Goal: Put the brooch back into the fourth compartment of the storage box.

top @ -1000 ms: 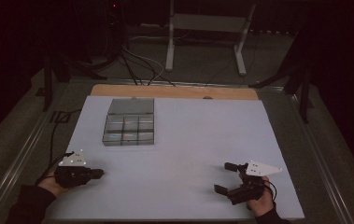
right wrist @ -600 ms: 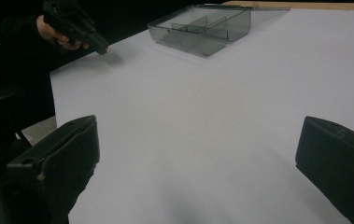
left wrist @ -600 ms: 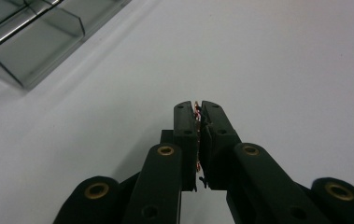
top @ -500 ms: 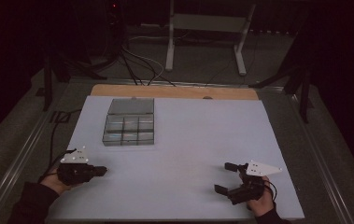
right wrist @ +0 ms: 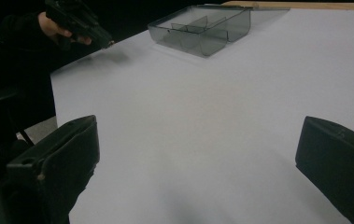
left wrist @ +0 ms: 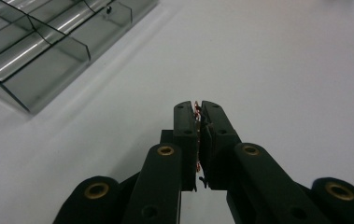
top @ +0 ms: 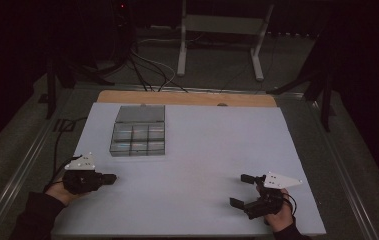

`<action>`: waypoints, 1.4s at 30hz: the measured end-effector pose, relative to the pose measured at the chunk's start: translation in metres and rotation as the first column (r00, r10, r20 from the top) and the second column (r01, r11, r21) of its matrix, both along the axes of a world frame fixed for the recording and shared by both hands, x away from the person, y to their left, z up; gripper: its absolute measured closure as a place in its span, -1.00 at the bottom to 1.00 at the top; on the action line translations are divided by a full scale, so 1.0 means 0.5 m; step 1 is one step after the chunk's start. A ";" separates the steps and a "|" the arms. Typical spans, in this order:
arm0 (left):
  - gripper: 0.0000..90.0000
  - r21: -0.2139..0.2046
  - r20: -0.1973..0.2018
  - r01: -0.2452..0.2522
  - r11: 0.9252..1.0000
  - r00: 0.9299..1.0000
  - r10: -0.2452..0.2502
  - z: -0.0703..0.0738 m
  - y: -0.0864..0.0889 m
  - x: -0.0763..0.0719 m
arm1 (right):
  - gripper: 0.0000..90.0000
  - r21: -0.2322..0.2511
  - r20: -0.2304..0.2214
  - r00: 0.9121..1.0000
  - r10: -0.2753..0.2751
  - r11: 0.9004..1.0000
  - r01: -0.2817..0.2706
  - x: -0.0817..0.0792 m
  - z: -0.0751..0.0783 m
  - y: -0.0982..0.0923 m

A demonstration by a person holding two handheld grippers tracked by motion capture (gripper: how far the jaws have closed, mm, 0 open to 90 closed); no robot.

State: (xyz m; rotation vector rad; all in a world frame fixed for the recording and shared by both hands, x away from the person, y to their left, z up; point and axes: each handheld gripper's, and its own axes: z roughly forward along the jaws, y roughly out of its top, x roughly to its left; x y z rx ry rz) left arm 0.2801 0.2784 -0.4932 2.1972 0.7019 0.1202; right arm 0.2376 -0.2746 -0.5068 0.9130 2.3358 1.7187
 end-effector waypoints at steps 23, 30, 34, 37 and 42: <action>0.95 -0.040 0.016 -0.038 0.998 0.999 0.038 0.028 -0.016 0.032 | -1.00 -0.002 0.001 1.000 0.003 1.000 -0.003 -0.002 0.000 0.000; 0.95 -0.052 0.028 -0.053 0.997 0.998 0.054 0.039 -0.021 0.047 | -1.00 -0.002 0.002 1.000 0.004 1.000 -0.004 -0.002 0.001 0.000; 0.95 -0.066 0.031 -0.057 0.996 0.998 0.059 0.044 -0.024 0.056 | -1.00 -0.002 0.000 1.000 0.004 1.000 -0.004 -0.002 0.000 0.001; 0.95 -0.073 0.035 -0.054 0.996 0.998 0.057 0.047 -0.026 0.063 | -1.00 -0.002 0.002 1.000 0.006 1.000 -0.006 -0.002 0.000 0.001; 0.95 -0.078 0.045 -0.064 0.995 0.997 0.068 0.052 -0.033 0.074 | -1.00 -0.002 0.001 1.000 0.005 1.000 -0.005 -0.002 0.000 0.000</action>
